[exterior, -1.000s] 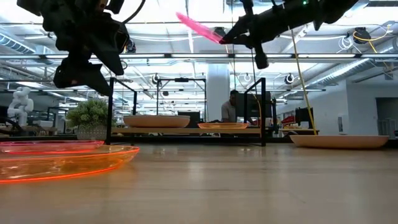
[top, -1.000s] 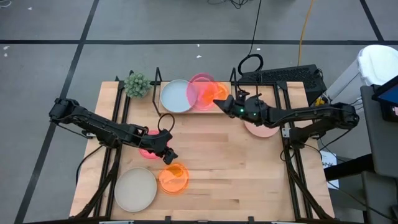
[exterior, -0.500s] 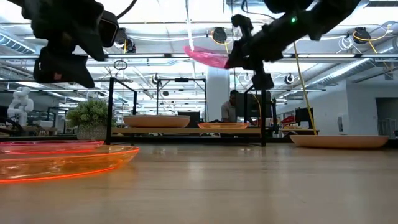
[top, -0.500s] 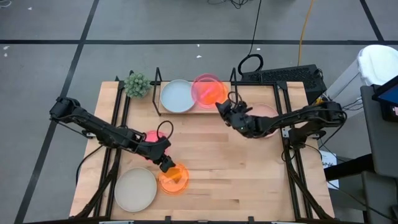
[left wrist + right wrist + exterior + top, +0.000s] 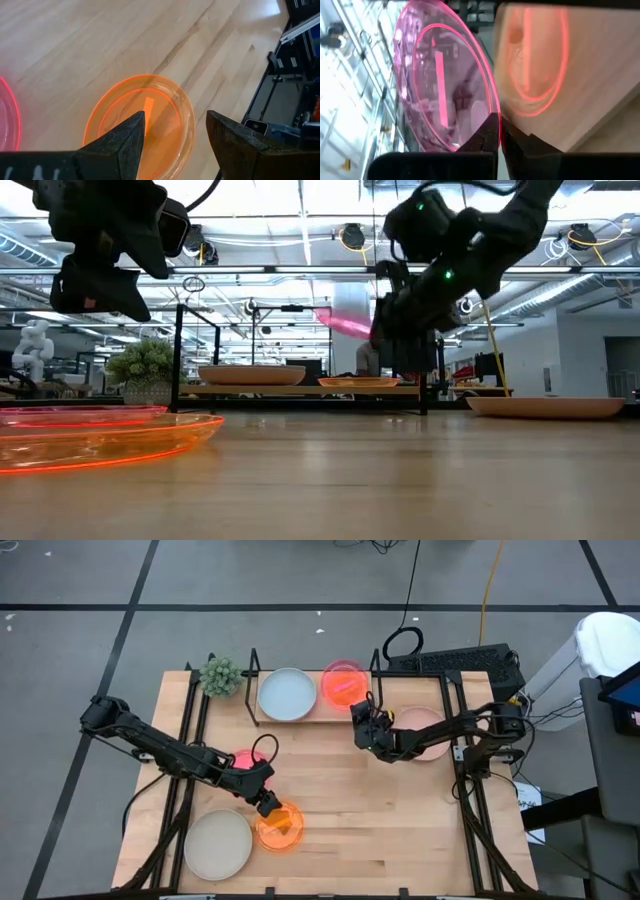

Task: Place and stack plates onto a shelf
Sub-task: Stack the bottom pink transparent plate on the orange plate on the shelf

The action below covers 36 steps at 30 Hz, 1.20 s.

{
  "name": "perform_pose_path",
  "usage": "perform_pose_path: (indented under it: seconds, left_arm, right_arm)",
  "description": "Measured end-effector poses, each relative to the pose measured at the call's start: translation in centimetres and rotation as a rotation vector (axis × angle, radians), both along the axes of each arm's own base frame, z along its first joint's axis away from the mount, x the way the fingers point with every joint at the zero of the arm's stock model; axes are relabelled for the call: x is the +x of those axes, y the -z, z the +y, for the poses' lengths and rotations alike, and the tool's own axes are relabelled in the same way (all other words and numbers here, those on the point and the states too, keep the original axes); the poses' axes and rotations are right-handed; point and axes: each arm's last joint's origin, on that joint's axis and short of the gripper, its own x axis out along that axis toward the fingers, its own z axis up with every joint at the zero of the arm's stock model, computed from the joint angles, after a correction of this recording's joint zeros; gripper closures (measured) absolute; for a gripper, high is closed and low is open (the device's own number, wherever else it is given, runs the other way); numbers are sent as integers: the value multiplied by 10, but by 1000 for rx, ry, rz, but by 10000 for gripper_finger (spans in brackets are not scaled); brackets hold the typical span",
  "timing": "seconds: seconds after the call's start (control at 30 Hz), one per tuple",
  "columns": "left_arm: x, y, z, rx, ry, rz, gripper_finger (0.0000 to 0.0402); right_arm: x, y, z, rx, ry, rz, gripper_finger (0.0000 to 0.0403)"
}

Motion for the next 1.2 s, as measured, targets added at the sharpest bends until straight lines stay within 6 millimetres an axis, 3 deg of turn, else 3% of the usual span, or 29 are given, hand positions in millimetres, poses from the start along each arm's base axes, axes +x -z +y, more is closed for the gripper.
perform_pose_path:
  seconds: [0.23,0.7,1.2]
  left_arm:
    - [0,0,0,0,-2,0,186]
    - [2,0,5,13,-61,-5,186]
    - [4,0,13,25,-113,-11,186]
  right_arm:
    - [3,14,-19,3,62,-23,403]
    - [-2,19,-42,9,108,30,403]
    - [-4,23,-43,40,69,85,403]
